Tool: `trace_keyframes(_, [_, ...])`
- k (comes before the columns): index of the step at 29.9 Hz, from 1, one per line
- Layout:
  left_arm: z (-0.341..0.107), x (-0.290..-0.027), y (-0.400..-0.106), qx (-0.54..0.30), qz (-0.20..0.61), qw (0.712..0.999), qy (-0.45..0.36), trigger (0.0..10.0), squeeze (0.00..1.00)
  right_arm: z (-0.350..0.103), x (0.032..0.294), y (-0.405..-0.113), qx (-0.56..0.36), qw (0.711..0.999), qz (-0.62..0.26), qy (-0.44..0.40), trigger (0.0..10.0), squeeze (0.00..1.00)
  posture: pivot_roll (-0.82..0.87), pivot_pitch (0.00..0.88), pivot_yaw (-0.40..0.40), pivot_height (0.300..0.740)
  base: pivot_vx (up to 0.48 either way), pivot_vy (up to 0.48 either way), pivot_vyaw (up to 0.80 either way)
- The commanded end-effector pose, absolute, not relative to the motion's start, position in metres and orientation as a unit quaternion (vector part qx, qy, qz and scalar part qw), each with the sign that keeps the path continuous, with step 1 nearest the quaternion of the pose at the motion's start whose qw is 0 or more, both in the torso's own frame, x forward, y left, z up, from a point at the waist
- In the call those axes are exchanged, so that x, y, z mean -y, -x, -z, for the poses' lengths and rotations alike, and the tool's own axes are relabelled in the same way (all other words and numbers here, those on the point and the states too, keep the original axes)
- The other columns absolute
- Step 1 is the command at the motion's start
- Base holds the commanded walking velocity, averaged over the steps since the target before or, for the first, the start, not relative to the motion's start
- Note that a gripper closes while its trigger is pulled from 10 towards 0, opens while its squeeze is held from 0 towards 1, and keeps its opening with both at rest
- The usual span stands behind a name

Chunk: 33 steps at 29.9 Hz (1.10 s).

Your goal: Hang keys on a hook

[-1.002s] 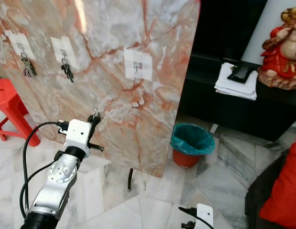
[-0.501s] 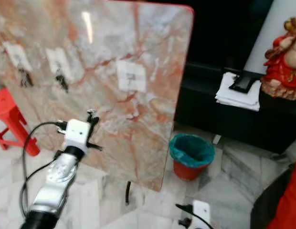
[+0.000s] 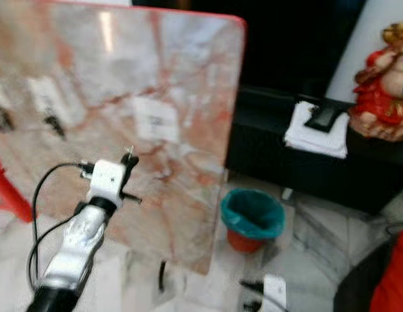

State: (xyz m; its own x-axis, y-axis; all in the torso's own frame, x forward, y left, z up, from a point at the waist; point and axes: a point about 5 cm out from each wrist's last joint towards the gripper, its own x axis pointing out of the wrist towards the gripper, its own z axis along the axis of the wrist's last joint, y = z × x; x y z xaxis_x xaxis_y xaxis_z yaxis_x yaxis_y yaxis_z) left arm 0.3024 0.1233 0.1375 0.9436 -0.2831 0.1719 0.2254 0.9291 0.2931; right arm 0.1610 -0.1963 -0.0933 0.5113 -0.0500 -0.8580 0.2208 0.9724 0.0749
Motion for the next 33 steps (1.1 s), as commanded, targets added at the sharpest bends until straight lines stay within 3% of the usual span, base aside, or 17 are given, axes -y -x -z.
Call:
trace_keyframes(1, [-0.147, -0.131, -0.301, 0.129, 0.127, 0.974, -0.139, 10.0, 0.0, 0.092, 0.187, -0.167, -0.482, 0.868, 0.068, -0.093, 10.0, 0.0, 0.14, 0.011, -0.049, 0.74, 0.0, 0.0, 0.0])
trace_keyframes(9, [-0.146, -0.125, -0.294, 0.135, 0.152, 0.97, -0.136, 10.0, 0.0, 0.092, 0.187, -0.167, -0.483, 0.868, 0.067, -0.092, 10.0, 0.0, 0.14, 0.017, -0.05, 0.74, 0.0, 0.0, 0.0])
trace_keyframes(15, [-0.133, -0.111, -0.277, 0.101, 0.232, 0.954, -0.158, 10.0, 0.0, 0.092, 0.187, -0.167, -0.483, 0.868, 0.066, -0.092, 10.0, 0.0, 0.14, 0.019, -0.047, 0.74, 0.0, 0.0, 0.0])
trace_keyframes(22, [-0.122, -0.128, -0.262, 0.062, 0.21, 0.966, -0.135, 10.0, 0.0, 0.092, 0.186, -0.167, -0.483, 0.868, 0.064, -0.091, 10.0, 0.0, 0.15, 0.02, -0.045, 0.74, 0.0, 0.0, 0.0])
trace_keyframes(23, [-0.119, -0.133, -0.261, 0.051, 0.2, 0.97, -0.127, 10.0, 0.0, 0.092, 0.186, -0.167, -0.483, 0.868, 0.064, -0.091, 10.0, 0.0, 0.15, 0.02, -0.044, 0.74, 0.0, 0.0, 0.0])
trace_keyframes(24, [-0.098, -0.149, -0.257, -0.034, 0.179, 0.973, -0.139, 10.0, 0.0, 0.092, 0.186, -0.167, -0.484, 0.868, 0.063, -0.09, 10.0, 0.0, 0.15, 0.019, -0.045, 0.74, 0.0, 0.0, 0.0])
trace_keyframes(26, [-0.082, -0.159, -0.253, -0.097, 0.172, 0.969, -0.147, 10.0, 0.0, 0.092, 0.186, -0.167, -0.484, 0.868, 0.062, -0.09, 10.0, 0.0, 0.15, 0.019, -0.046, 0.74, 0.0, 0.0, 0.0])
trace_keyframes(27, [-0.052, -0.173, -0.238, -0.226, 0.205, 0.93, -0.207, 10.0, 0.0, 0.092, 0.186, -0.167, -0.486, 0.868, 0.06, -0.088, 10.0, 0.0, 0.16, 0.019, -0.049, 0.74, 0.0, 0.0, 0.0])
trace_keyframes(28, [-0.044, -0.178, -0.233, -0.26, 0.211, 0.916, -0.222, 10.0, 0.0, 0.092, 0.186, -0.167, -0.486, 0.868, 0.059, -0.087, 10.0, 0.0, 0.16, 0.019, -0.049, 0.74, 0.0, 0.0, 0.0])
trace_keyframes(30, [-0.021, -0.192, -0.204, -0.35, 0.283, 0.844, -0.291, 10.0, 0.0, 0.092, 0.186, -0.167, -0.489, 0.867, 0.053, -0.082, 10.0, 0.0, 0.15, 0.017, -0.048, 0.74, 0.0, 0.0, 0.0])
trace_keyframes(31, [-0.02, -0.196, -0.202, -0.357, 0.281, 0.841, -0.294, 10.0, 0.0, 0.092, 0.187, -0.167, -0.49, 0.867, 0.051, -0.08, 10.0, 0.0, 0.14, 0.019, -0.048, 0.74, 0.0, 0.0, 0.0])
trace_keyframes(32, [-0.03, -0.195, -0.213, -0.328, 0.229, 0.889, -0.222, 10.0, 0.0, 0.092, 0.189, -0.166, -0.49, 0.867, 0.05, -0.079, 10.0, 0.0, 0.15, 0.018, -0.049, 0.74, 0.0, 0.0, 0.0])
trace_keyframes(33, [-0.038, -0.193, -0.222, -0.306, 0.2, 0.916, -0.167, 10.0, 0.0, 0.092, 0.19, -0.167, -0.489, 0.867, 0.051, -0.08, 10.0, 0.0, 0.15, 0.018, -0.05, 0.74, 0.0, 0.0, 0.0])
